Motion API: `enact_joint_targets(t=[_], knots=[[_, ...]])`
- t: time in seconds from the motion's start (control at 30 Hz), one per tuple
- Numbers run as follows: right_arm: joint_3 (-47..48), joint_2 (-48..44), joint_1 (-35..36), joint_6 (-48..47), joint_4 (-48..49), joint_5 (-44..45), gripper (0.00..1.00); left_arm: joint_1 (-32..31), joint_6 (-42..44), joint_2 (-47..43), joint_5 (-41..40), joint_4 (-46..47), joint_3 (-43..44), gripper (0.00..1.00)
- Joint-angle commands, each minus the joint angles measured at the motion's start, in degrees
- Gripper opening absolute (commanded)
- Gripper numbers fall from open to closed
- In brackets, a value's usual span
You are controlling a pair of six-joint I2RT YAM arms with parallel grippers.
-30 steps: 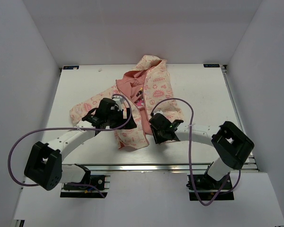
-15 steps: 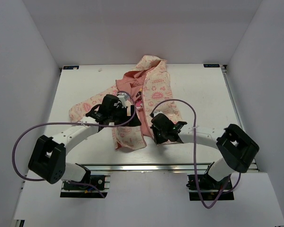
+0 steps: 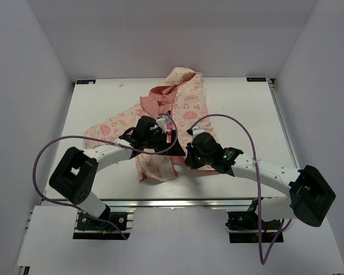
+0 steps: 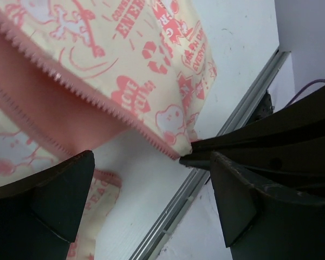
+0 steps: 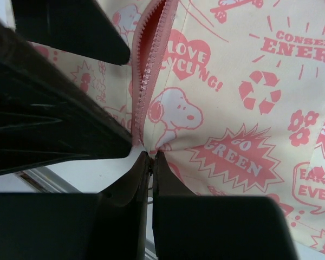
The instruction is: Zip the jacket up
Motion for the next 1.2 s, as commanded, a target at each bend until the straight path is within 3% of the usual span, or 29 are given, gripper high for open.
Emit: enact_joint_targets(t=[0.0,0.1,0.13,0.23,0.27,0.33,0.37,0.43,0.5,0.53,0.6,0.8,1.17], knots=[[-0.83,-0.94,-0.20,0.18,2.33,-1.72,0.00,-1.31,-1.95,2.56,5.16,6.59,1.96,0.95],[-0.74,-1.02,-0.20,0.19,2.51,-2.06,0.00,-2.19,-3.97,5.37,6.13,9.31,2.14,0.83],[-0.92,-1.11,-0.20,0.36,2.77,-2.59,0.00,-2.28,-4.41,5.99,6.22,9.67,2.31,0.72],[-1.62,-1.81,-0.20,0.89,2.95,-2.16,0.00,-2.80,-4.68,7.84,6.57,10.46,3.37,0.57],[-1.71,-1.99,-0.20,1.06,2.95,-2.07,0.00,-2.89,-4.76,8.36,6.49,10.55,3.89,0.37],[-2.32,-2.52,-0.20,1.50,3.30,-1.89,0.00,-3.24,-5.03,8.81,6.92,10.55,4.16,0.18],[-2.41,-2.52,-0.29,1.85,3.04,-1.80,0.02,-3.25,-5.29,8.81,7.10,11.24,4.07,0.00],[-2.41,-2.60,-0.38,2.38,1.90,-1.54,0.19,-3.25,-5.90,8.37,7.37,11.78,3.72,0.00],[-2.67,-2.95,-0.29,2.82,1.19,-1.80,0.28,-3.33,-6.17,7.50,7.54,12.74,3.02,0.00],[-3.20,-3.13,-0.29,2.91,1.02,-2.15,0.40,-3.33,-6.52,7.14,7.63,13.18,2.84,0.00],[-3.90,-4.09,-0.20,3.43,0.84,-2.42,0.51,-3.33,-6.70,6.53,8.16,13.62,2.67,0.00],[-5.92,-7.35,-0.38,3.88,-0.13,1.62,0.57,-3.42,-6.87,5.12,8.86,13.80,2.40,0.00],[-6.89,-4.28,-1.17,2.82,6.10,1.01,0.57,-4.21,-8.81,4.15,10.09,15.91,1.43,0.00]])
